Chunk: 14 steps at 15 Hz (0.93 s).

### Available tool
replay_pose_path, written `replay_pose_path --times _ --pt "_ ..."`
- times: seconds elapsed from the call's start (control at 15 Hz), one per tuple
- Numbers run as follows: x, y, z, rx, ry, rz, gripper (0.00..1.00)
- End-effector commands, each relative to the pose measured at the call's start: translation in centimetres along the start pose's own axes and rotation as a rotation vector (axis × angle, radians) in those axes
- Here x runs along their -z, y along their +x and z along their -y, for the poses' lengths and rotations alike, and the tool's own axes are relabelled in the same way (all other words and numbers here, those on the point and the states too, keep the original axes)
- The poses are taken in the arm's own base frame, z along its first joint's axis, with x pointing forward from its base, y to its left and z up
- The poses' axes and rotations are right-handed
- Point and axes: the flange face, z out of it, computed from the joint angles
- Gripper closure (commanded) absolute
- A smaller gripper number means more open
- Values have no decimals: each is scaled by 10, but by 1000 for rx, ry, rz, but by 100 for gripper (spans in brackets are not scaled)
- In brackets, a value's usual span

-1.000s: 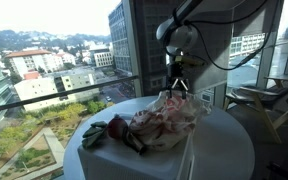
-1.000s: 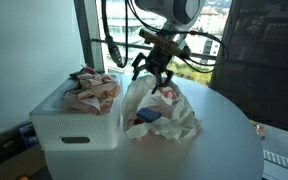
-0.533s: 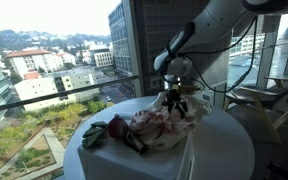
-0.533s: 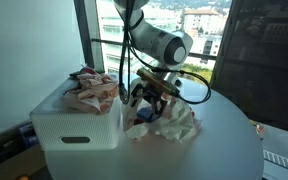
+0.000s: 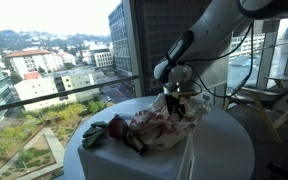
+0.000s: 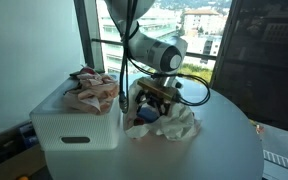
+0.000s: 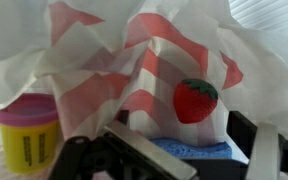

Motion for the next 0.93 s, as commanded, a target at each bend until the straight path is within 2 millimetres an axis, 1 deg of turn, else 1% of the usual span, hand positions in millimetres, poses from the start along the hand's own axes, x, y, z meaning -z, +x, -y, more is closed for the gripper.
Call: replay_pose_path --times 0.0,0.2,0.33,0.67,0.87 --pt "-6 0 5 29 0 -27 0" --pt "-4 -7 16 32 2 3 0" --pt "-5 -8 21 34 6 -3 0" --pt "-17 -14 34 47 11 21 0" --pt "-23 -18 39 55 13 36 0"
